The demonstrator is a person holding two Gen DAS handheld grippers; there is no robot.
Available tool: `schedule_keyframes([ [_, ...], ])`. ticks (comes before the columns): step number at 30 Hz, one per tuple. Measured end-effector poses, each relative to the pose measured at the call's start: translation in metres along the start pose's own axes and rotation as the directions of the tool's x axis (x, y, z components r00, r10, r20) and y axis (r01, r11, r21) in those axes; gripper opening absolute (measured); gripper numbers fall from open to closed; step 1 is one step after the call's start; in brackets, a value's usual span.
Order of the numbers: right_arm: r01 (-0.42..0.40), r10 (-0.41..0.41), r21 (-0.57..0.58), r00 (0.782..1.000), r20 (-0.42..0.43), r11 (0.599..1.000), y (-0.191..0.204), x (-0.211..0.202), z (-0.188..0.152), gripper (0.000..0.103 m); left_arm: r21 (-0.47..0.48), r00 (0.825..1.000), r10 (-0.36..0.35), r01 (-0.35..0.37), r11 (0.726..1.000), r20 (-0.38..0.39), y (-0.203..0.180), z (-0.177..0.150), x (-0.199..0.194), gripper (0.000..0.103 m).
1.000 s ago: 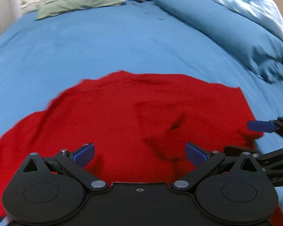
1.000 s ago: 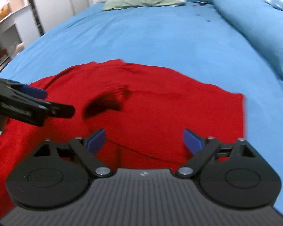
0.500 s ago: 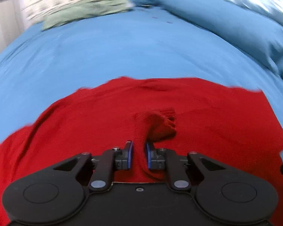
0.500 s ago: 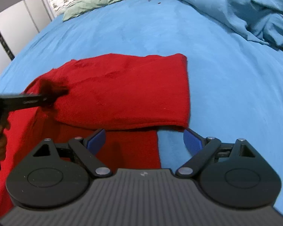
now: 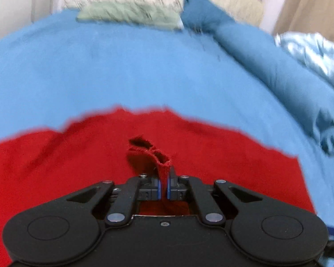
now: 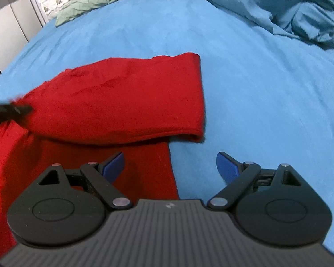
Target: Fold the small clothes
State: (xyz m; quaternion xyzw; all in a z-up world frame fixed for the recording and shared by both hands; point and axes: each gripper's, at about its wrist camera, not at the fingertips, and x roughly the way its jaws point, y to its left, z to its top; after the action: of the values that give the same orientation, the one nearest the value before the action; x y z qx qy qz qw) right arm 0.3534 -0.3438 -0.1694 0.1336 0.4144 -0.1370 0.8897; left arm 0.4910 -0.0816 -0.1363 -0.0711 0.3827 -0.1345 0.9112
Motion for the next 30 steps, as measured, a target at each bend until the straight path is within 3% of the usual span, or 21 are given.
schedule_keyframes([
  [2, 0.032, -0.032, -0.032, 0.999, 0.001, 0.999, 0.006, 0.004, 0.001, 0.103, -0.014, 0.996, 0.066, -0.065, 0.998, 0.056, 0.011, 0.009, -0.024, 0.005],
  [4, 0.045, -0.046, -0.058, 0.999, -0.01, 0.997, 0.011, 0.011, 0.004, 0.103, -0.023, 0.981, 0.167, -0.165, 0.986, 0.1, 0.029, 0.011, -0.044, 0.005],
  [7, 0.046, -0.049, -0.113, 0.998, -0.029, 0.993, 0.022, 0.022, 0.007, 0.103, -0.057, 0.96, 0.262, -0.257, 0.965, 0.102, 0.06, 0.006, -0.056, 0.005],
  [11, 0.068, -0.074, -0.186, 0.997, -0.025, 0.98, 0.035, 0.036, 0.011, 0.103, -0.116, 0.955, 0.289, -0.281, 0.953, 0.059, 0.086, -0.006, -0.056, 0.005],
  [15, 0.087, -0.088, -0.232, 0.996, 0.008, 0.969, 0.042, 0.045, 0.019, 0.103, -0.122, 0.95, 0.303, -0.292, 0.949, 0.079, 0.086, -0.013, -0.057, 0.005],
  [20, 0.26, -0.243, -0.2, 0.965, 0.102, 0.945, 0.033, 0.043, 0.033, 0.103, -0.131, 0.953, 0.294, -0.283, 0.95, 0.072, 0.091, -0.012, -0.055, 0.005],
  [22, 0.266, -0.253, -0.176, 0.963, 0.096, 0.948, 0.027, 0.038, 0.027, 0.103, -0.112, 0.953, 0.299, -0.291, 0.95, 0.055, 0.09, -0.02, -0.055, 0.005],
  [25, 0.274, -0.266, -0.24, 0.962, 0.064, 0.931, 0.029, 0.04, 0.014, 0.103, -0.095, 0.946, 0.323, -0.32, 0.943, 0.011, 0.097, -0.037, -0.049, 0.005],
  [30, 0.226, -0.225, -0.231, 0.974, 0.033, 0.946, 0.016, 0.03, 0.013, 0.103, -0.106, 0.938, 0.346, -0.347, 0.932, -0.021, 0.105, -0.049, -0.047, 0.01],
])
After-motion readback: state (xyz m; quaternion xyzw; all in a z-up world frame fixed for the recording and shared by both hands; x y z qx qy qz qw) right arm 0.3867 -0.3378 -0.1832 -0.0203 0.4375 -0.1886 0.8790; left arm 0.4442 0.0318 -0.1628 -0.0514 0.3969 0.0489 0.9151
